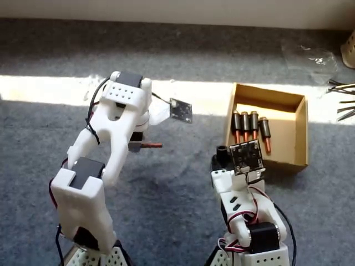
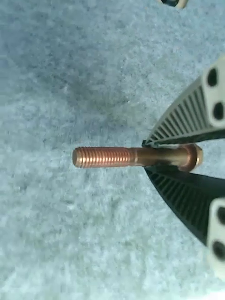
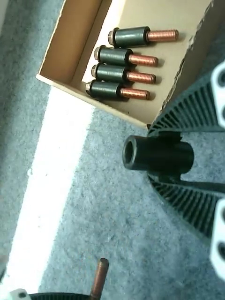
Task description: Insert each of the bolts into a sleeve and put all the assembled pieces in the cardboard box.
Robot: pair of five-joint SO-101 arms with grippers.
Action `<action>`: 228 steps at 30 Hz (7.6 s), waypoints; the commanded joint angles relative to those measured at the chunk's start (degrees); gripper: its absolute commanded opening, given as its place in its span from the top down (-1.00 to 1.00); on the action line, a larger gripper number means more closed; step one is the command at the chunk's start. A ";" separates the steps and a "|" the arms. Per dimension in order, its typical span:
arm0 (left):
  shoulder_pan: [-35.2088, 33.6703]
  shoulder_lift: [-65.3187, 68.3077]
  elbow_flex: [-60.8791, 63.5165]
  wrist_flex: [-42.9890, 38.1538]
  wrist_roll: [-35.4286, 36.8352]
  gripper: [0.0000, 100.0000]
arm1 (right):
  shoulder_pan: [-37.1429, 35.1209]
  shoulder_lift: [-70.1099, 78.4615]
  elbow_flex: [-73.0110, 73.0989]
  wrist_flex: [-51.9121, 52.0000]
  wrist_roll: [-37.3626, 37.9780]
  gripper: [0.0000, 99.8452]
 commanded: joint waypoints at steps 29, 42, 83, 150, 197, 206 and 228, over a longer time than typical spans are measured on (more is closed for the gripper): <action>-4.18 16.92 -19.91 1.14 -11.43 0.86 | 0.57 -0.57 0.48 -4.35 -0.18 0.99; -4.18 15.87 -31.34 4.57 24.62 0.87 | 0.57 -0.57 0.48 -4.35 -0.18 0.99; -4.70 -0.31 -3.74 -0.26 116.57 0.86 | 0.57 -0.57 0.48 -4.35 -0.18 0.99; -7.25 -0.22 14.29 -24.88 121.23 0.85 | 0.57 -0.57 0.48 -4.35 -0.18 0.99; -6.90 -2.07 17.27 -29.80 66.81 0.99 | -6.73 -0.57 4.00 -8.04 -0.09 0.99; -3.47 -14.29 16.92 -29.71 66.90 0.99 | -11.47 -0.57 9.98 -13.32 6.24 0.99; -3.56 -52.88 17.19 -30.15 67.25 0.99 | -18.77 -0.57 15.78 -20.26 6.15 0.99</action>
